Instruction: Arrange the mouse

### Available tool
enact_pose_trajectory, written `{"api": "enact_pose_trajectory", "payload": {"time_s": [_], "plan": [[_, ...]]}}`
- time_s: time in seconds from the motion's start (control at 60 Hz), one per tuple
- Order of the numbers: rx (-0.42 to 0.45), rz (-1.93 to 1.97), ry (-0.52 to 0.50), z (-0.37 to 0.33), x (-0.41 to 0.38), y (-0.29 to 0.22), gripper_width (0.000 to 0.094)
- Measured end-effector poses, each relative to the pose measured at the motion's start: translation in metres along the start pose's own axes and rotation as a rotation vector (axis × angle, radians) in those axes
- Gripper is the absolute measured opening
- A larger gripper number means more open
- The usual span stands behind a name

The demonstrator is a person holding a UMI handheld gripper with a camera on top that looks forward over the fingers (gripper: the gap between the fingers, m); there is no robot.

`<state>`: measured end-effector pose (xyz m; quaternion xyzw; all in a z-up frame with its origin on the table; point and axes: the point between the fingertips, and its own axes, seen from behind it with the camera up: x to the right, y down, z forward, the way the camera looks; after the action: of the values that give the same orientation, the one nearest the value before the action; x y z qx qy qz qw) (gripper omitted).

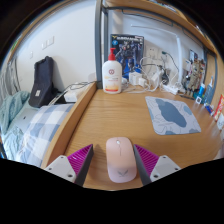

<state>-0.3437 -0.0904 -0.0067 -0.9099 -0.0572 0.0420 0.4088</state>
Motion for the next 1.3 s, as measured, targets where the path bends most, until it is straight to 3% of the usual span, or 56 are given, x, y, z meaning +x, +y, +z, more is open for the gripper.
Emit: {"api": "enact_pose_trajectory", "payload": {"time_s": [0.133,0.183,0.283,0.467,0.7,0.867,1.1,1.217,1.3], "plan": [[-0.020,0.016,0.016,0.002,0.000,0.000,0.0678],[-0.030,0.021,0.019,0.003,0.004,-0.001,0.0484],[-0.038,-0.008,0.002,0.003,0.003,0.001,0.0436],[-0.075,-0.049,-0.023,0.003,0.004,0.003,0.0266],[-0.117,-0.067,-0.072,0.000,0.005,-0.009,0.0265],[0.030,-0.098,-0.102,-0.022,0.022,-0.111,0.0264],[0.279,-0.091,0.004,-0.048,0.128,-0.287,0.0263],[0.307,-0.057,0.070,-0.036,0.195,-0.315,0.0262],[0.257,-0.035,0.100,-0.008,0.234,-0.303,0.0263]]}}
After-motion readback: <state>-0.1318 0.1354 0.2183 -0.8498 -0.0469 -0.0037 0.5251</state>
